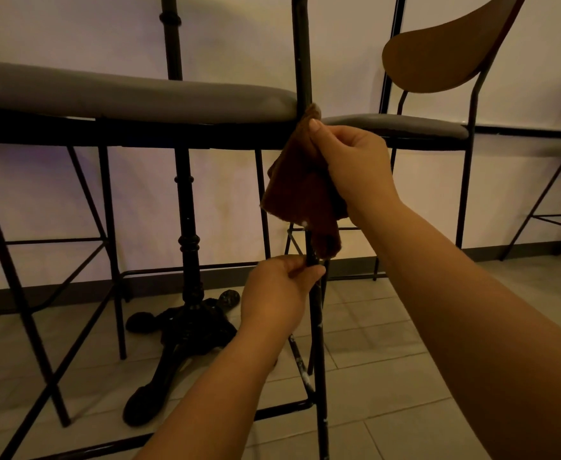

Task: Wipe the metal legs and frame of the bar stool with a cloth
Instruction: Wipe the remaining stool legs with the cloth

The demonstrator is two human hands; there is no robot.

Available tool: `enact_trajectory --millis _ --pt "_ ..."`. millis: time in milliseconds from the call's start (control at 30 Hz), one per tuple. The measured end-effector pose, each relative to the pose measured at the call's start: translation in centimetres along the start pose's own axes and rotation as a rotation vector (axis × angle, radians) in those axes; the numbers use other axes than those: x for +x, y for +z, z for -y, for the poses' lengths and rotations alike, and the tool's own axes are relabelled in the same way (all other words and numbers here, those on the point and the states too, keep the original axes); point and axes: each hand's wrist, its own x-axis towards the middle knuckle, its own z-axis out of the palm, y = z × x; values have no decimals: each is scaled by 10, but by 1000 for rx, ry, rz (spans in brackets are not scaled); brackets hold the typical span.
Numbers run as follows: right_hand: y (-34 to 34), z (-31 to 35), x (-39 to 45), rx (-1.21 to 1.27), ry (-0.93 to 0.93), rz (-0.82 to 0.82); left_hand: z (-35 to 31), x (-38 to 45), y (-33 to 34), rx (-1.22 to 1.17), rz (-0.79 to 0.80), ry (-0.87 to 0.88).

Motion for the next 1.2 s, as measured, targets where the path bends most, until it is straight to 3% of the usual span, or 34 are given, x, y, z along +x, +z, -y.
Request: enact_trajectory --millis 167,300,433,633,800,1033,1200 --pt "1 -6 -5 24 97 -19 -1 2 -1 16 -16 -36" --pt "9 -10 -8 -15 -107 -49 -2 3 -2 57 -2 -15" --pt "14 -8 -3 -54 -134 -128 0 0 2 51 -11 -3" --pt "16 -13 -6 94 129 -87 6 3 3 53 -24 -7" --pt "20 -13 -13 -45 -119 -133 8 3 4 20 -8 27" --pt "29 -10 -7 -211 -187 -224 9 0 6 64 -30 50" --pt "31 -8 -11 -626 -346 -276 13 0 8 23 -35 47"
